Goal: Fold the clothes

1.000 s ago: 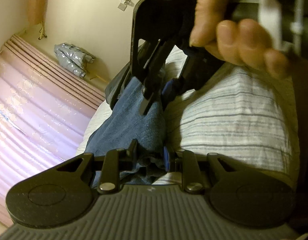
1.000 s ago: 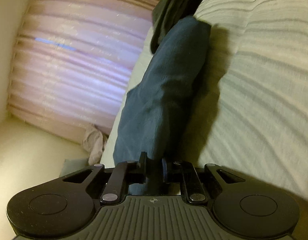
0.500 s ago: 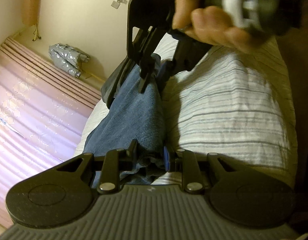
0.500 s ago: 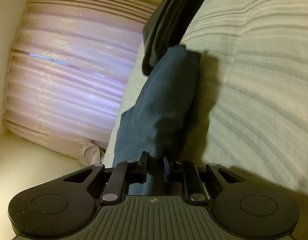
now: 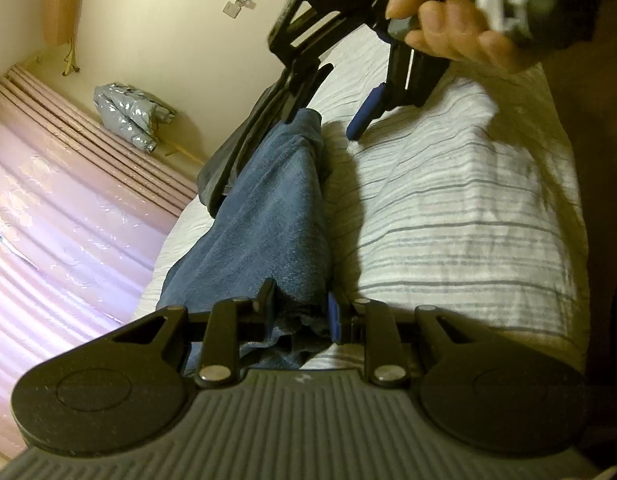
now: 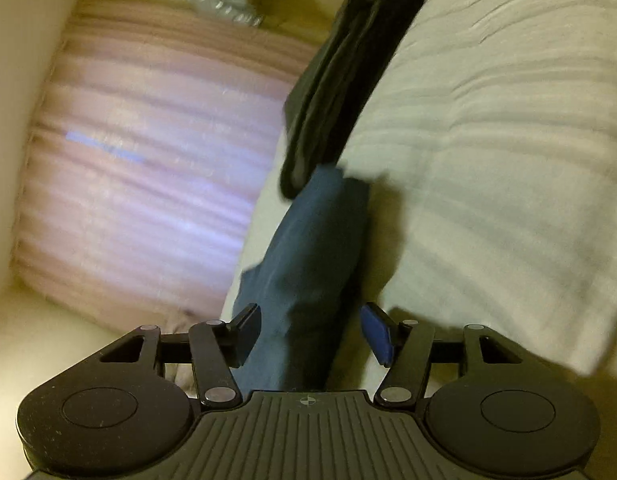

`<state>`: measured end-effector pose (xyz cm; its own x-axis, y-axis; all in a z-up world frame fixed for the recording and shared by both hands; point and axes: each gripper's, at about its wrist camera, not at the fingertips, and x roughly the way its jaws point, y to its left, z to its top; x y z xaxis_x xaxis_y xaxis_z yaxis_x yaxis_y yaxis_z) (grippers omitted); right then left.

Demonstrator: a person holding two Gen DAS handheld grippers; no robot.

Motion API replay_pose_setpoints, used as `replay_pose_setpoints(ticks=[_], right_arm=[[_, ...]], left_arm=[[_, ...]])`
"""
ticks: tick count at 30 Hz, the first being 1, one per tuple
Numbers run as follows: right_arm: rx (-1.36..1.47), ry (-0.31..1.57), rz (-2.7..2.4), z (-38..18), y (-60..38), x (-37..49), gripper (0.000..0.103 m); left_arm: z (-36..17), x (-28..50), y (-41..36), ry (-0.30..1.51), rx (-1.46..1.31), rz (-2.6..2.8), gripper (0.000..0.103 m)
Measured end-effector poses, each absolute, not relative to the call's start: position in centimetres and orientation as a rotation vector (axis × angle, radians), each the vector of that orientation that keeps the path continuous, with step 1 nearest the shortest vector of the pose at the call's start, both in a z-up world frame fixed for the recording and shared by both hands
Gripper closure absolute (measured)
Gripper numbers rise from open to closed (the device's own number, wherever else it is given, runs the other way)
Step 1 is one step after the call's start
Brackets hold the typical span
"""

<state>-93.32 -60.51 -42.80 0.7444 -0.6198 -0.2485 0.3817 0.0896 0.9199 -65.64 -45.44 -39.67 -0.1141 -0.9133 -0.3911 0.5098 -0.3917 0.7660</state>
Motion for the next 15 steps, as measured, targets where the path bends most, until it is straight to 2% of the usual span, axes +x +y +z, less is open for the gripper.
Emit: replay_pose_setpoints(ticks=[6, 7, 8, 15], right_arm=[[1.267, -0.192, -0.779, -42.7, -63.3, -91.4, 0.044], [1.269, -0.183, -0.771, -42.8, -63.7, -90.9, 0.060], [1.274, -0.174, -0.768, -42.8, -64.2, -90.6, 0.094], [1.325, -0.134, -0.803, -43.0, -68.0, -91.8, 0.094]], left_arm=[[-40.0, -65.5, -45.3, -0.541, 1.033, -1.734, 0.082], [-40.0, -65.5, -45.3, -0.547, 1.030, -1.737, 0.082], [-40.2, -65.5, -45.2, -0.556, 1.028, -1.739, 0.082], [-40.3, -66.1, -45.9, -0.535, 1.001, -1.758, 0.082]])
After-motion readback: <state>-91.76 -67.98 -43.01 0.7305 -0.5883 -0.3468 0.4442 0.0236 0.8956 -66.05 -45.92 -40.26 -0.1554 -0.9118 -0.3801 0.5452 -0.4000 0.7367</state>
